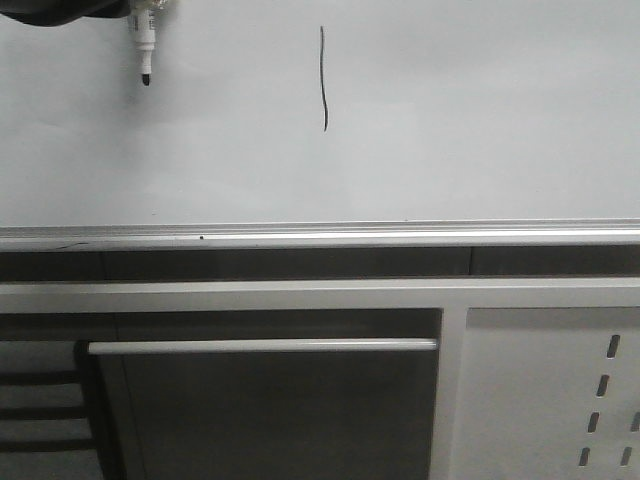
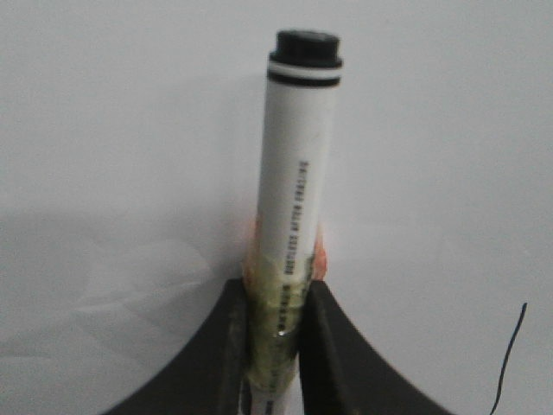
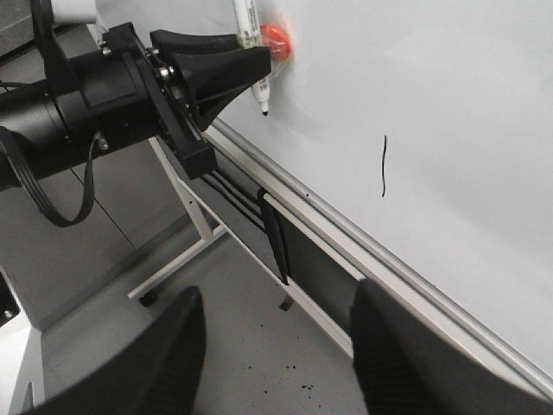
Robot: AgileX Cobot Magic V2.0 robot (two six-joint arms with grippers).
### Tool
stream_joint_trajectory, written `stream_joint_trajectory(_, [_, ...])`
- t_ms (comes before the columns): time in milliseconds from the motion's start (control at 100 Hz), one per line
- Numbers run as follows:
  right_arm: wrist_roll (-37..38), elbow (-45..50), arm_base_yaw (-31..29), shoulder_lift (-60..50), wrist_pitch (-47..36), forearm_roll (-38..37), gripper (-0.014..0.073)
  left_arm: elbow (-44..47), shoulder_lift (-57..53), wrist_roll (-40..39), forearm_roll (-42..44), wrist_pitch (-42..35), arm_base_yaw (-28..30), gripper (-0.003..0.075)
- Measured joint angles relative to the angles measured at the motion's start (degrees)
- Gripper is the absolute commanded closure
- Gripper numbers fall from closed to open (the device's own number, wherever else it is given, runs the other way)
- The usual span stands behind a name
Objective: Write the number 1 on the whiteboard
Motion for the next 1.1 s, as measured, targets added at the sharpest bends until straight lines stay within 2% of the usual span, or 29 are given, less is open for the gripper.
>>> stream_joint_trajectory(450, [0.0,0.0,0.0,0.0,-0.1,0.0,0.0248,0.0,0.0,-0.3,0.1,0.0,0.0,0.0739])
stream_joint_trajectory(830, [0.0,0.0,0.0,0.0,-0.1,0.0,0.0248,0.1,0.0,-0.3,2.5,1.7,2.4,0.0736])
stream_joint_trajectory(930, [0.0,0.0,0.0,0.0,-0.1,0.0,0.0249,0.1,0.0,-0.3,3.0,2.1,2.5,0.0671])
stream_joint_trajectory(1100, [0.0,0.0,0.0,0.0,-0.1,0.0,0.0249,0.1,0.0,-0.3,3.4,2.3,3.0,0.0435])
